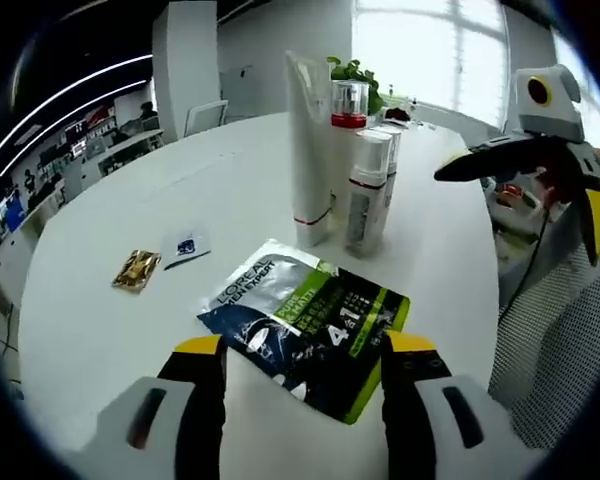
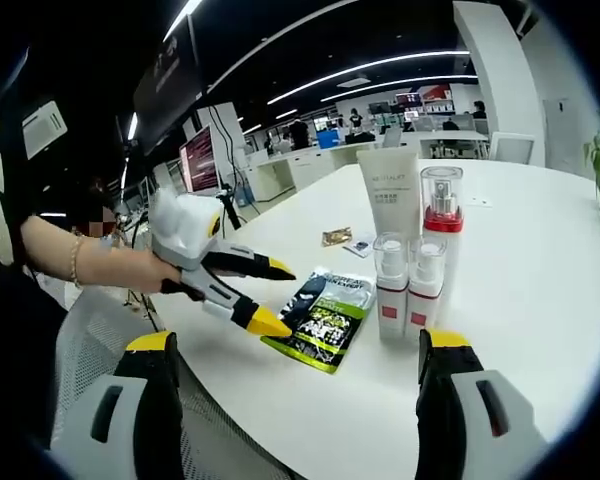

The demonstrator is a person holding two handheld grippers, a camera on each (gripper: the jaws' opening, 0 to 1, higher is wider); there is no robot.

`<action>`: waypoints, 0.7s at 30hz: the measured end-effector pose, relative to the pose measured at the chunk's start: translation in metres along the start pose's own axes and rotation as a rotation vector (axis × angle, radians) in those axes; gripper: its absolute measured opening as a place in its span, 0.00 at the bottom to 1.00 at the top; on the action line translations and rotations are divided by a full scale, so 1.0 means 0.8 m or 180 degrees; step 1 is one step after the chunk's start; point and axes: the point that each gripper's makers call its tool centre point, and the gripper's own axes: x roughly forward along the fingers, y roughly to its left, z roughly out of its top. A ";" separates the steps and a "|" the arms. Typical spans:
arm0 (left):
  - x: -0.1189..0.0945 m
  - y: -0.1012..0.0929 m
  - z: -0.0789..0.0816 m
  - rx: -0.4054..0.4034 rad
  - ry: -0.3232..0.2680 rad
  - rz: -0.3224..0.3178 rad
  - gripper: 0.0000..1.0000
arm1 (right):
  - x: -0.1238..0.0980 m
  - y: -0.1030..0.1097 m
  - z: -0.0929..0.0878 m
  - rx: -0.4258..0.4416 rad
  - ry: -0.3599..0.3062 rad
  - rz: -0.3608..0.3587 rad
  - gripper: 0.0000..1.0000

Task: Arrange the skincare products in the storage area until every visible bottle or jar stands upright without overlapping.

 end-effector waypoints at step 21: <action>0.043 0.008 -0.014 0.0511 0.0605 -0.0607 0.78 | 0.002 -0.001 -0.004 0.0043 0.0033 -0.0027 1.00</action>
